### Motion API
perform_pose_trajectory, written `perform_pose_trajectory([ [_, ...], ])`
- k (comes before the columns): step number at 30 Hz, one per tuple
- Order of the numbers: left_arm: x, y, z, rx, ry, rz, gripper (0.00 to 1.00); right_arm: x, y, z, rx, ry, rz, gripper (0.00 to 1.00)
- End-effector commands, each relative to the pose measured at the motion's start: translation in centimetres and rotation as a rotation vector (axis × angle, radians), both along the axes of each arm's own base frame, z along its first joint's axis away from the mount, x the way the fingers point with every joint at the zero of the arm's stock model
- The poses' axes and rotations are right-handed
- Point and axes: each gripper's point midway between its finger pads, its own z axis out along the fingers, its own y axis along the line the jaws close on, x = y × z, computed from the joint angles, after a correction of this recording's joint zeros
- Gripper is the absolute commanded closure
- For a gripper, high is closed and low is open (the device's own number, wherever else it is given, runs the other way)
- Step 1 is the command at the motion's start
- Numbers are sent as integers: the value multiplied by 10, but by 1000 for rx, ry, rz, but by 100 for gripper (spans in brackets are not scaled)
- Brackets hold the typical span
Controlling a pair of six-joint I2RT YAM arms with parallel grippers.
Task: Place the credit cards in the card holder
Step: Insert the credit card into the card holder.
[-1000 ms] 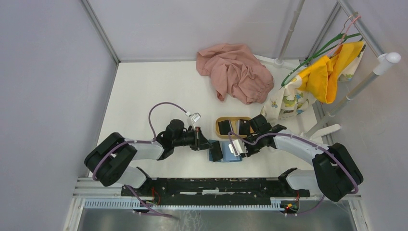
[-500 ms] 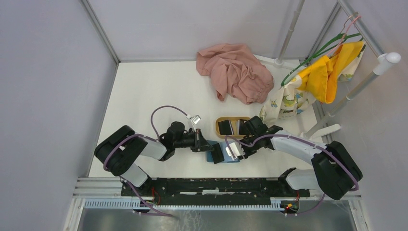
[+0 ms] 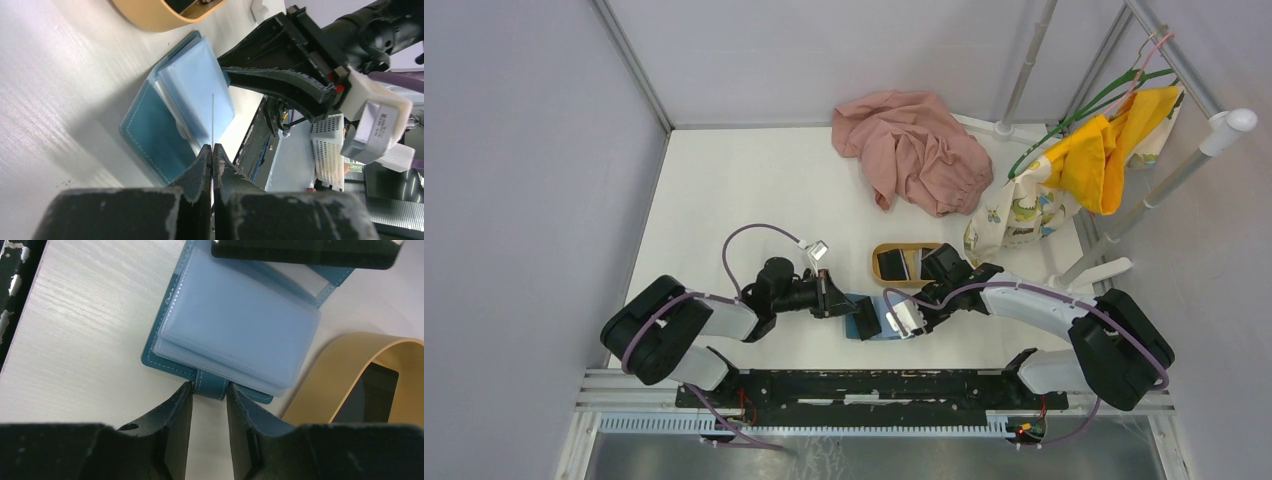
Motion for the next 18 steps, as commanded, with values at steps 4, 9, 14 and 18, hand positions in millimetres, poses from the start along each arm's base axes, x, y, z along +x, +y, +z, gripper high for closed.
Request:
perform_pose_trajectory([
  [4,8,1,13,-18,-42,10,98,-6,-8,-13,-77,21,-6,63],
  [9,13,2,7,-7,-26,25,98,-6,-8,-14,-86,21,-6,63],
  [14,15,6,2,5,-20,36,98,-6,-8,-14,-88,21,-5,63],
  [18,16,8,0,14,-16,37,98,-6,-8,-15,-95,24,-9,63],
])
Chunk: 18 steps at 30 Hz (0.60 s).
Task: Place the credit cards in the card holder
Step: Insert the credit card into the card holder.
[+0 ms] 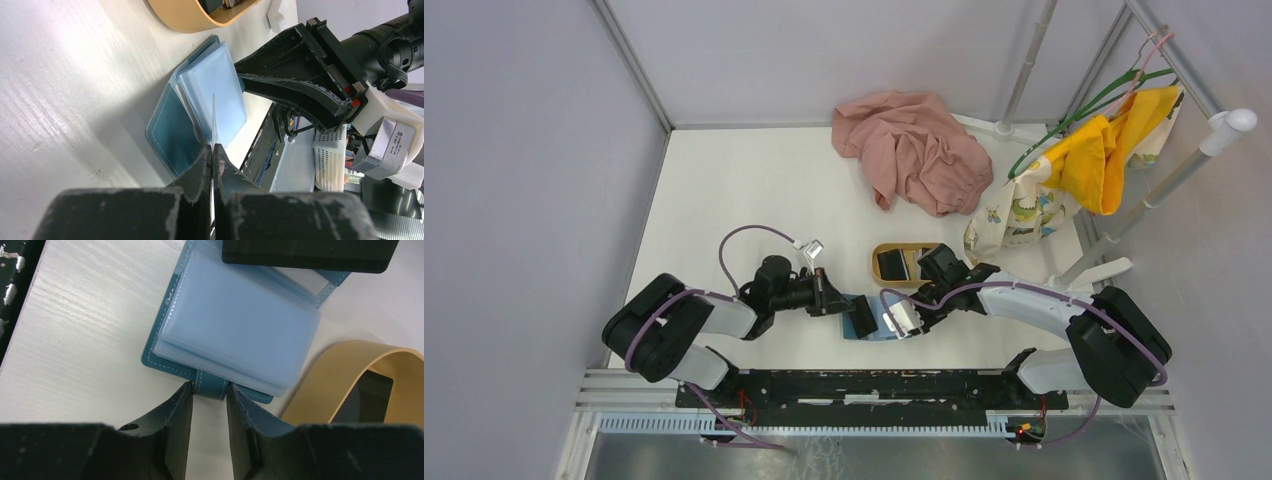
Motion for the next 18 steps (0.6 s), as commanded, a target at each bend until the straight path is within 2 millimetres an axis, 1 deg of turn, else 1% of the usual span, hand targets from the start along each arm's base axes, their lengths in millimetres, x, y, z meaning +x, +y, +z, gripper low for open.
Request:
perform_pose_trajectory([
  [1,7,-2,4,-4,-41,-7,98,-8,-15,-15,-87,38,-18,63],
  [10,7,-5,-2,-25,-10,-10,98,-8,-14,-15,-90,41,-19,63],
  [18,9,-11,-4,-65,16,-10,98,-9,-14,-16,-93,42,-17,63],
])
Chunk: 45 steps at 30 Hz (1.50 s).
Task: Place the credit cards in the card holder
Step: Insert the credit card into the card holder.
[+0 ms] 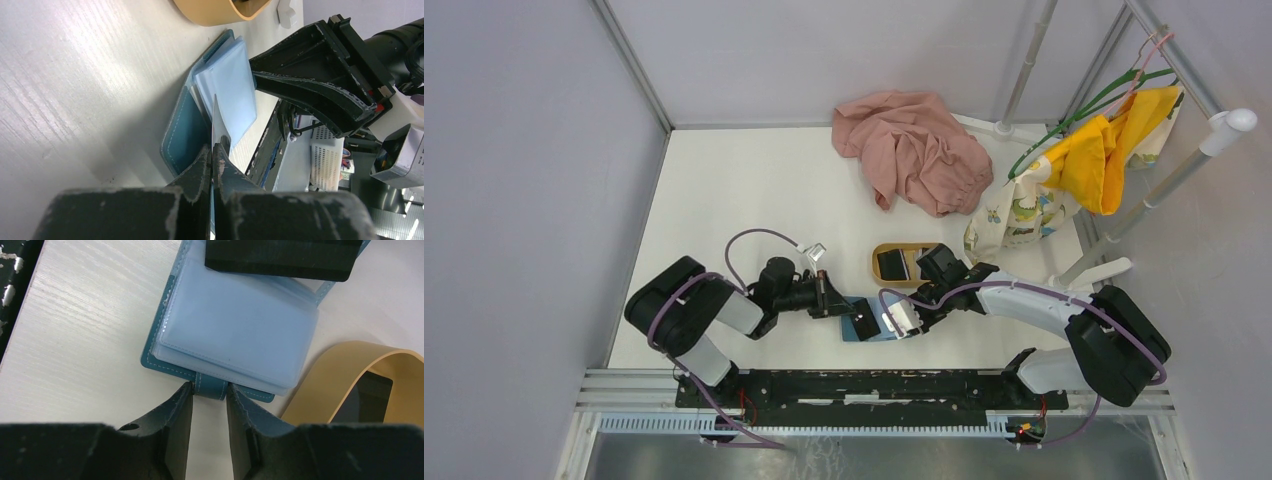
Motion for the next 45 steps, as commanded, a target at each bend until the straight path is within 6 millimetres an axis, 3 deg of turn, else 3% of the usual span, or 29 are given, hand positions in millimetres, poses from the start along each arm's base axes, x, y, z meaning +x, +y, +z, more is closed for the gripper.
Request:
perform_pose_trajectory([
  [1,8,-9,12,-70,-20,-3,98,-9,-15,-15,-88,40,-17,63],
  [15,9,-12,-1,-50,44,-4,98,-9,-14,-14,-86,40,-17,63],
  [20,6,-11,-20,19,130,-15,98,-9,-13,-14,-85,39,-17,63],
  [28,3,-8,-33,83,199,-21,98,-9,-14,-14,-90,38,-16,63],
  [45,2,-19,-31,78,229,-100,98,-7,-12,-15,-92,22,-23,64],
])
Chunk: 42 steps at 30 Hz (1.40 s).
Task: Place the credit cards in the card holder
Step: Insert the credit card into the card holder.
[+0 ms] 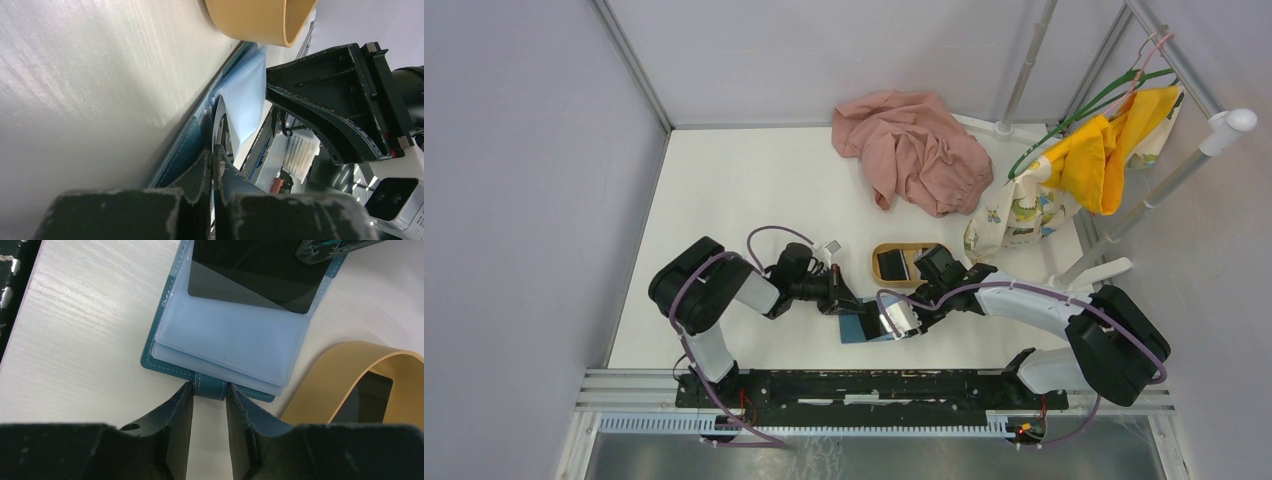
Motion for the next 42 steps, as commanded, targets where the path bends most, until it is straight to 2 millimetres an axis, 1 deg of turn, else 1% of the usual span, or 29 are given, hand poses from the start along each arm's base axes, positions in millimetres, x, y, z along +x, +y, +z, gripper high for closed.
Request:
perform_pose_trajectory([
  [1,-4,1,-10,30,-8,-40,98,-7,-12,-15,-78,28,-18,64],
  [11,-2,-6,-11,22,1,-62,98,-5,-11,-16,-79,18,-28,63],
  [17,3,-14,-7,8,-9,-70,98,-4,-9,-14,-73,14,-32,62],
  [20,4,-16,-7,7,-6,-73,98,-4,-8,-12,-70,16,-37,58],
  [22,4,-16,-8,9,-4,-75,98,-2,-7,-6,-67,9,-44,52],
  [24,3,-15,-11,15,-1,-74,97,3,-5,5,-54,-14,-56,47],
  [27,4,-14,-15,27,2,-71,91,7,-5,24,-18,-64,-61,38],
  [29,4,-14,-16,30,5,-71,87,6,-4,33,8,-80,-48,36],
  [31,5,-15,-17,31,5,-71,85,2,0,42,41,-73,-24,36],
  [33,5,-15,-18,32,3,-70,82,-7,11,52,102,-42,17,38],
  [35,5,-15,-18,34,4,-69,79,-17,23,62,170,-15,67,43],
  [38,5,-15,-19,34,7,-71,78,-29,50,72,230,-22,143,59],
  [39,5,-15,-19,35,7,-72,77,-28,60,76,240,-38,153,66],
  [40,5,-15,-20,35,7,-70,77,-30,70,76,236,-40,166,69],
  [42,5,-15,-20,38,7,-71,76,-27,93,77,226,-66,171,78],
])
